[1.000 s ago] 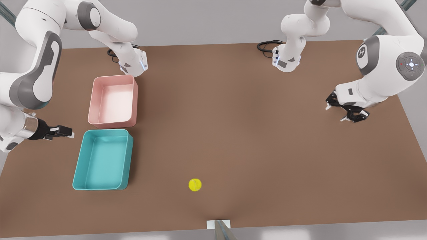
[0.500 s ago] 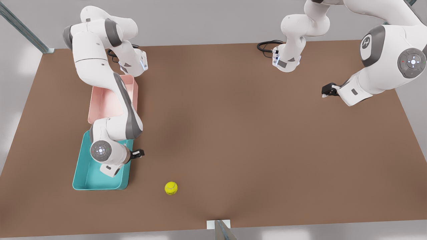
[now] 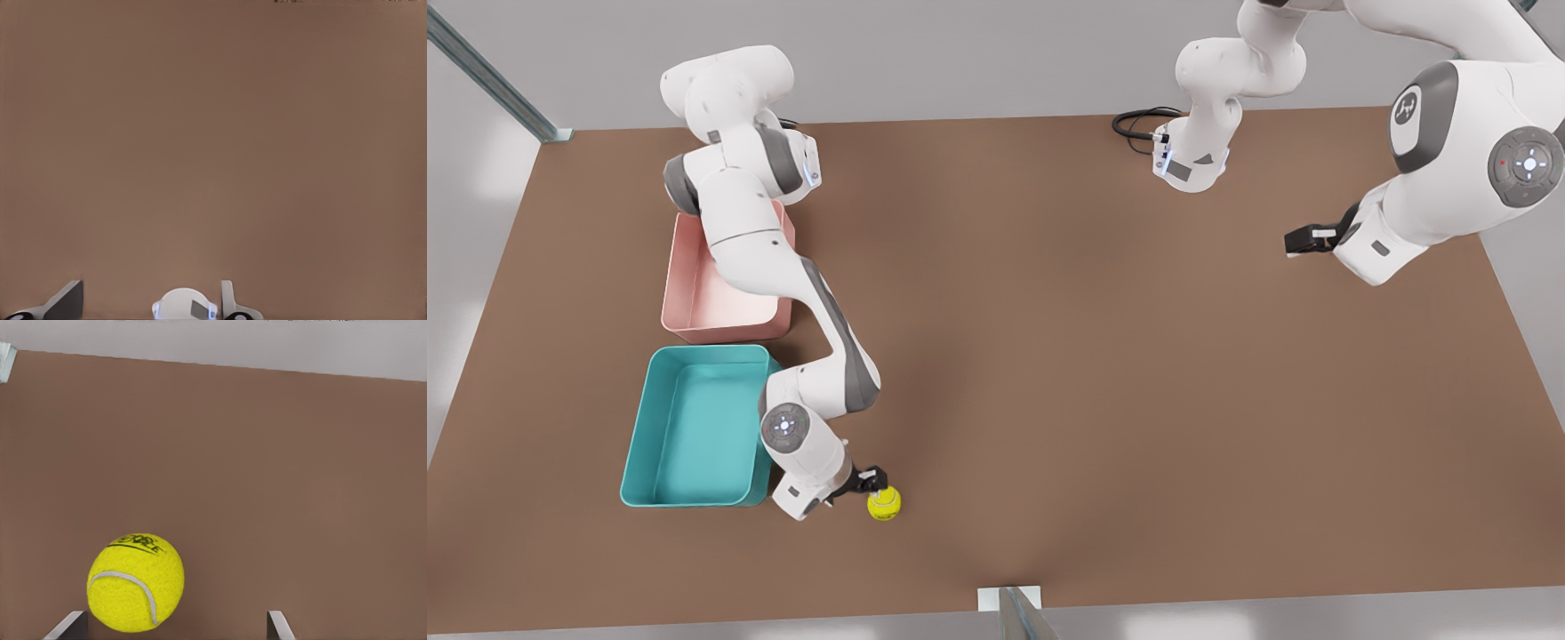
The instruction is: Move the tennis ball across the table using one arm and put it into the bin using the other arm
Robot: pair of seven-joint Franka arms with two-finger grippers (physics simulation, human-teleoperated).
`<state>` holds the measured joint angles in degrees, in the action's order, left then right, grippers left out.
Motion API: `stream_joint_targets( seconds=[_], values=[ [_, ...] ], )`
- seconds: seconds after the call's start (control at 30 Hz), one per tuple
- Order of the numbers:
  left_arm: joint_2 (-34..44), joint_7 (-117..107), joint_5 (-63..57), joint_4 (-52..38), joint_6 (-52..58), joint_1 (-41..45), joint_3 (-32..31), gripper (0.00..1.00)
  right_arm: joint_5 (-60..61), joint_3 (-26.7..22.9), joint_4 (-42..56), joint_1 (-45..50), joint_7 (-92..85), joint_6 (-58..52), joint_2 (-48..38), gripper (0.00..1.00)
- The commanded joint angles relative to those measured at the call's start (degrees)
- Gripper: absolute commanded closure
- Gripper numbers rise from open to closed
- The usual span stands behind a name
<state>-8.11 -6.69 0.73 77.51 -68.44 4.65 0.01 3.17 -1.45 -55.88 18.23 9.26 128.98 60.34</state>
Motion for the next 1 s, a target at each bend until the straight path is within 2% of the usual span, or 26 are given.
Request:
stream_joint_targets(
  seconds=[0.0, 0.23, 0.97],
  values=[
    [0.11, -10.09, -0.03, 0.01, 0.32, -0.08, -0.01, 0.00, 0.17, -0.04, 0.78, 0.58, 13.50, 3.21, 0.83, 0.00],
    [0.11, -10.09, -0.12, 0.10, 0.41, -0.08, 0.07, 0.00, 0.17, -0.04, 4.03, 2.16, 14.20, 5.40, 4.52, 0.00],
    [-0.06, -10.01, 0.06, 0.28, 0.41, -0.87, 0.07, 0.00, 0.08, -0.22, 3.59, 2.16, 12.45, 11.55, 8.57, 0.00]
  ],
)
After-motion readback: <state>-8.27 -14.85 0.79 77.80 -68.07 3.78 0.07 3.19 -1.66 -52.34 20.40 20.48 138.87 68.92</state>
